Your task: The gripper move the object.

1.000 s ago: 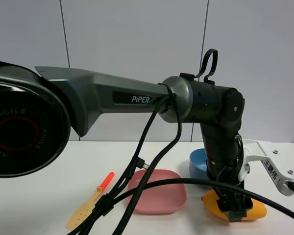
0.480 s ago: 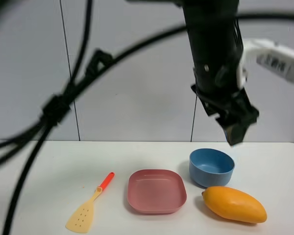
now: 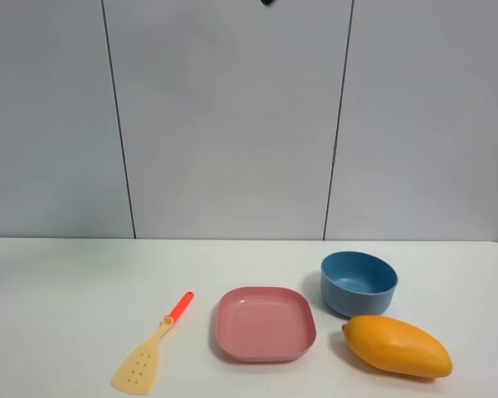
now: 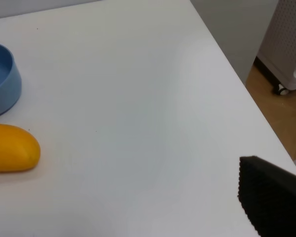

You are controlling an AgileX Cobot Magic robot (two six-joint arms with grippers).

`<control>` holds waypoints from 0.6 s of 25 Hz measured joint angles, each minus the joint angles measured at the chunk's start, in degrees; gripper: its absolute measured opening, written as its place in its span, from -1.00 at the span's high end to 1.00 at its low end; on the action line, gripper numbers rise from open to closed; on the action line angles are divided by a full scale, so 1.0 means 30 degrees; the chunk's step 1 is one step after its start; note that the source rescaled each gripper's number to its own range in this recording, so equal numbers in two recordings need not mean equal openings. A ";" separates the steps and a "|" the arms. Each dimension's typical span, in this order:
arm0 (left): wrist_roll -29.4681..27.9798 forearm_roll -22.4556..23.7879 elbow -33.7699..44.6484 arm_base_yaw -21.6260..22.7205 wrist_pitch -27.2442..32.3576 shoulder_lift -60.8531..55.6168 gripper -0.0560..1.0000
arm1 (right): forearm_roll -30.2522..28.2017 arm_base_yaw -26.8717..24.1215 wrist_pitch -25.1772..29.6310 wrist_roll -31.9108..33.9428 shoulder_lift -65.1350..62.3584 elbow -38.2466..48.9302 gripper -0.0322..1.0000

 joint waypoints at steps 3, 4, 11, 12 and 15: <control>-0.0080 -0.0064 0.0220 0.1690 0.0023 -0.1710 0.04 | 0.0000 0.0000 0.0000 0.0000 0.0000 0.0000 -1.00; -0.0080 -0.0064 0.0601 0.2320 0.0045 -0.2352 0.04 | 0.0000 0.0000 0.0000 0.0000 0.0000 0.0000 -1.00; -0.0176 -0.1353 0.7567 0.7231 0.0065 -0.7929 0.04 | 0.0000 0.0000 0.0000 0.0000 0.0000 0.0000 -1.00; -0.0222 -0.1582 0.8836 0.7927 0.0065 -0.8743 0.04 | 0.0000 0.0000 0.0000 0.0000 0.0000 0.0000 -1.00; -0.0222 -0.2370 1.2207 1.0461 0.0065 -1.1691 0.04 | 0.0000 0.0000 0.0000 0.0000 0.0000 0.0000 -1.00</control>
